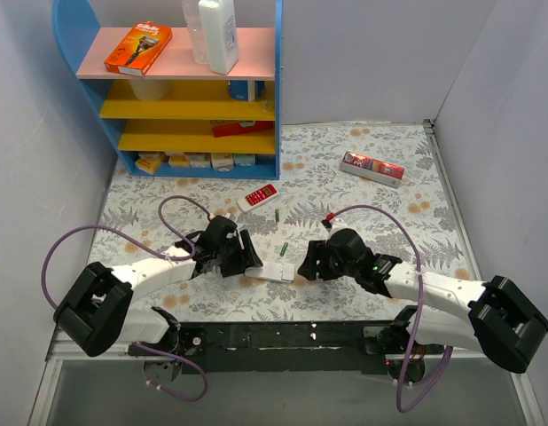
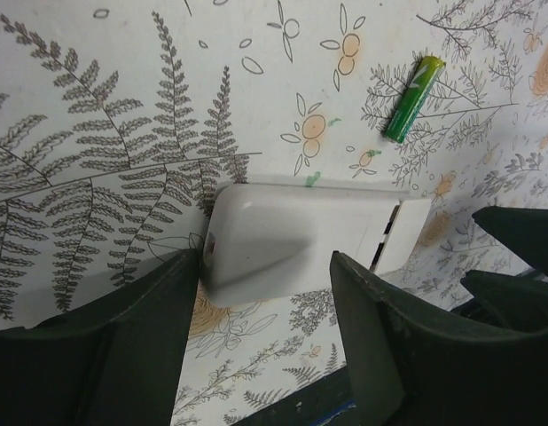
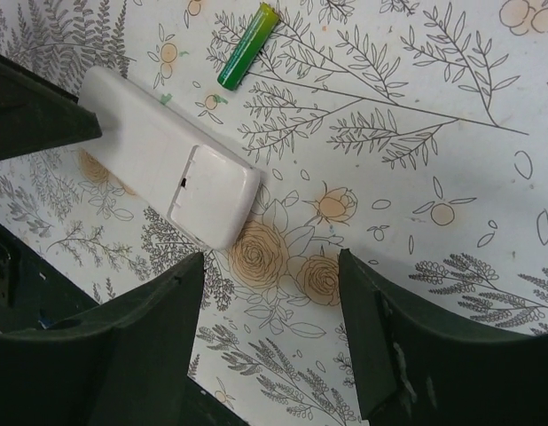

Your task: Load the batteries into the remote control

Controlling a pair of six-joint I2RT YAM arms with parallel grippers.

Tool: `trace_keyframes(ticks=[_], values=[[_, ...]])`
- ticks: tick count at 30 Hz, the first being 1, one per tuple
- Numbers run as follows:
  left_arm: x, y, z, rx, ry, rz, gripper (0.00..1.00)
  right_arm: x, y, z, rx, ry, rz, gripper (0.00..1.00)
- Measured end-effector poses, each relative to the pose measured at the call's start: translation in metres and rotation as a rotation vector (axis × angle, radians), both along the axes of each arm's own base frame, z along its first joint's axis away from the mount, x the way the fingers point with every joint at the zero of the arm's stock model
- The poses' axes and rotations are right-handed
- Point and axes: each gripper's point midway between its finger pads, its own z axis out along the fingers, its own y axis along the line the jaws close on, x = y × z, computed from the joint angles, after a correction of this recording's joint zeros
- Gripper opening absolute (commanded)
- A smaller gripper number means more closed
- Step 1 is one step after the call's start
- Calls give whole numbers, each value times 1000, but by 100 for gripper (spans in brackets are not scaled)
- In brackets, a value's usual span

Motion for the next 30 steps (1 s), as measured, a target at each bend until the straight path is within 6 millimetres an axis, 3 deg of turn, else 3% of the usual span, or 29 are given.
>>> trace_keyframes(ticks=[14,30], values=[[-23,-3,1,-85,52,-4,56,28,31,10,-35,-3,27,63],[-31,-9,0,-121,66,-26,51,23,35,-19,-130,90,54,52]])
